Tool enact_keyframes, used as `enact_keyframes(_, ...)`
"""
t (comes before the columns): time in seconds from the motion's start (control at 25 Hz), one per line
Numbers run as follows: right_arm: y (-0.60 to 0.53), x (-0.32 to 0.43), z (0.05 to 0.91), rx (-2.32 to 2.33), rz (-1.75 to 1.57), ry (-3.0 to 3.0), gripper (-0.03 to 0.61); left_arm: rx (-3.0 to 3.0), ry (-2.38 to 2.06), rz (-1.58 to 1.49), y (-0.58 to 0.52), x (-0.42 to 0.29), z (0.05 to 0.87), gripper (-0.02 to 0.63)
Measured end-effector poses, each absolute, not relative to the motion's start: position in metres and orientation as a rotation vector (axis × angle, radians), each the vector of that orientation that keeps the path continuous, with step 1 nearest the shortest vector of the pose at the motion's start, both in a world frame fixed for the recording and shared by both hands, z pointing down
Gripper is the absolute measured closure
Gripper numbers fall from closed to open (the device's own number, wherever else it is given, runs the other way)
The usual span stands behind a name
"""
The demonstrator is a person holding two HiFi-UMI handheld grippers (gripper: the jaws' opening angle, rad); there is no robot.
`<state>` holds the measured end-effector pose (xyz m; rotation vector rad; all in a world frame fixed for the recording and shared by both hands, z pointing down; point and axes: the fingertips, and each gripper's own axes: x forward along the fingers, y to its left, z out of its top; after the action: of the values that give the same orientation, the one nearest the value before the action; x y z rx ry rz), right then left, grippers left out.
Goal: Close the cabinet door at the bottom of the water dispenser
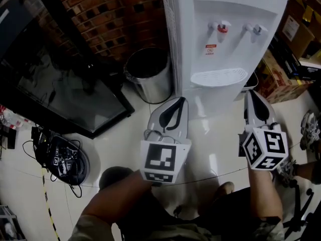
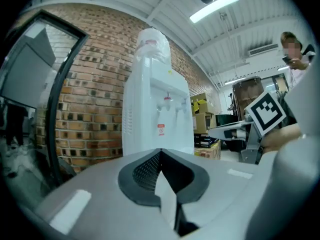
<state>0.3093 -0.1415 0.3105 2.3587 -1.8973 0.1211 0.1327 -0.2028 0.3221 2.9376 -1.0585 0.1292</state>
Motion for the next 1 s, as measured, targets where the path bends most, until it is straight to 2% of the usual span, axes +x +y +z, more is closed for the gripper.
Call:
enact_keyframes(0.28,-0.087,0.249,0.262,2.369,0.035,-1.987,0.578,2.914,-1.21,0.147,-0.174,0.048,0.302,0.614)
enact_keyframes(0.6,-0.035,0.167,0.254,2.226,-0.039,-2.085,0.578,2.904,-1.25,0.146,-0.114,-0.014,0.286,0.614)
enact_keyframes(0.72,-0.024,0.144,0.269,2.16,-0.049,-2.079,0.578,2.873,-1.23,0.148,-0.091,-0.027,0.299,0.614)
enact_keyframes(0.88,-0.011,0.128,0.284,2.125,-0.004,-2.098,0.578,2.943,-1.232,0.294,-0.071,-0.028,0.323,0.614)
enact_keyframes(1.0,-0.004,0.117,0.286,2.092,0.014,-2.13,0.578,2.942,-1.249,0.265,-0.071,-0.023,0.324,0.614)
